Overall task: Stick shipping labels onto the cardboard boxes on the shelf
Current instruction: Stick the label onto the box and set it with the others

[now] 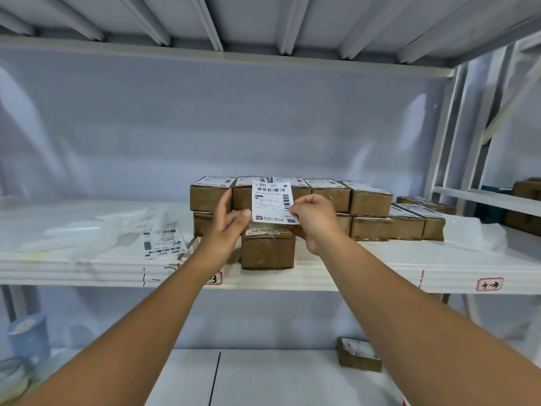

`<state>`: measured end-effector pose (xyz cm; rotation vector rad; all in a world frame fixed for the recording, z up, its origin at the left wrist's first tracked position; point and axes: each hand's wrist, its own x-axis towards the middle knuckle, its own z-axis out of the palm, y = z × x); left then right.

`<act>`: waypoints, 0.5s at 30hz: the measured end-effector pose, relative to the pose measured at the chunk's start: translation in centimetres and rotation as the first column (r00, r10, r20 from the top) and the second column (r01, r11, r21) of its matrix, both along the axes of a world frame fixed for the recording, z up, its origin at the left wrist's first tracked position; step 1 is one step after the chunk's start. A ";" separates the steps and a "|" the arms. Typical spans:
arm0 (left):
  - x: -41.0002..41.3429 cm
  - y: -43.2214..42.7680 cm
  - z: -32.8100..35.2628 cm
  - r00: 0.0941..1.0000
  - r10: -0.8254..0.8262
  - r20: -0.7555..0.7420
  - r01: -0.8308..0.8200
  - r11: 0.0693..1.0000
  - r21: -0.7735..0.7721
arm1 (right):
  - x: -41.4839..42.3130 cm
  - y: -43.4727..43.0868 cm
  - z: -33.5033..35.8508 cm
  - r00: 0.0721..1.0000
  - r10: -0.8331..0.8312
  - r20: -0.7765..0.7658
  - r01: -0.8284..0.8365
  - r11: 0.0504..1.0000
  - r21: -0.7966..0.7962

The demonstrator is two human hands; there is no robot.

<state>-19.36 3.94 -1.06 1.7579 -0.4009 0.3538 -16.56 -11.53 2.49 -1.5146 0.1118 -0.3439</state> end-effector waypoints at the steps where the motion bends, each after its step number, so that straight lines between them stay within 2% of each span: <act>1: 0.1 0.2 -0.3 1.000 -0.029 0.010 0.028 0.999 0.027 | 0.0 0.0 -0.1 1.000 -0.002 -0.003 0.002 1.000 -0.003; 4: 1.3 0.8 -1.1 0.998 -0.066 0.017 0.062 0.987 0.146 | 0.1 0.0 -0.2 1.000 -0.005 0.022 0.006 1.000 -0.021; 8: 1.9 0.8 -1.5 0.999 -0.047 0.003 0.045 0.975 0.217 | 0.0 0.2 -0.3 0.998 -0.002 0.064 0.009 0.994 -0.109; 10: 1.9 0.4 -1.9 0.999 -0.009 0.031 0.001 0.968 0.249 | -0.2 0.3 -0.3 0.995 -0.039 0.088 0.057 0.976 -0.210; 13: 2.0 0.0 -2.5 0.995 0.067 0.074 -0.089 0.929 0.360 | -0.8 0.3 -0.2 0.982 -0.094 0.163 0.158 0.883 -0.443; 15: 2.1 -0.2 -2.6 0.992 0.092 0.086 -0.119 0.916 0.384 | -1.1 0.3 -0.1 0.977 -0.104 0.188 0.187 0.843 -0.504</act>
